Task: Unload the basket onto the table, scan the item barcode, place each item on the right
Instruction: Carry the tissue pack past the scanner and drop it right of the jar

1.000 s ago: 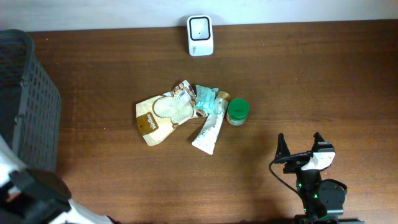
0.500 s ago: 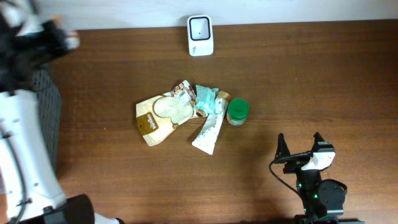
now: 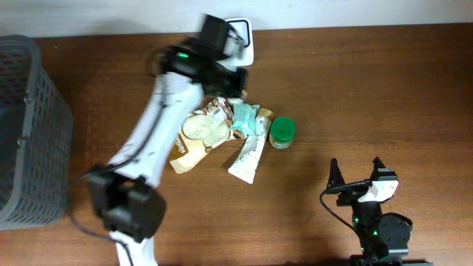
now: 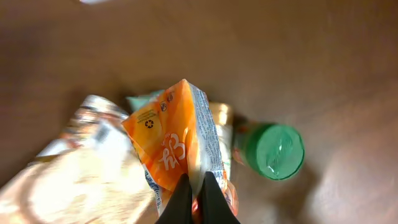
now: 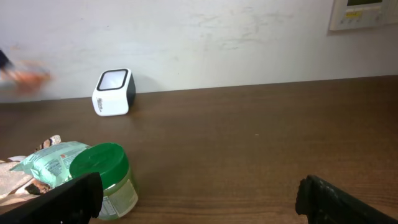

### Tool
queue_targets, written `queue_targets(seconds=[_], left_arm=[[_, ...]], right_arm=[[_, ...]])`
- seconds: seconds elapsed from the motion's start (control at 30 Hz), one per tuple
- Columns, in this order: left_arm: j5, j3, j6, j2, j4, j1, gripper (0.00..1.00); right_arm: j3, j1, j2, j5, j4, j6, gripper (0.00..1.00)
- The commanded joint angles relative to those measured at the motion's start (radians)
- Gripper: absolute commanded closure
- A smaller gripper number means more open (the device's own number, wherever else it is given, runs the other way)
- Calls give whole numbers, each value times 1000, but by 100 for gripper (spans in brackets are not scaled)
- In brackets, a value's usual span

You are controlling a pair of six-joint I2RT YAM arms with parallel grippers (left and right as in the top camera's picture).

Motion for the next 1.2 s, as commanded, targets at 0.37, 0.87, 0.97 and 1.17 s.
queue_targets(seconds=[0.37, 0.87, 0.97, 1.17], left_arm=[[-309, -3, 64, 77, 40, -321, 100], [-320, -3, 64, 113, 166, -367, 98], [-320, -3, 64, 114, 229, -377, 97], [-320, -3, 64, 181, 266, -383, 93]], right_arm=[[-9, 8, -8, -5, 2, 7, 2], [-9, 8, -8, -5, 2, 7, 2], [-9, 8, -8, -5, 2, 7, 2], [-9, 8, -8, -5, 2, 7, 2]])
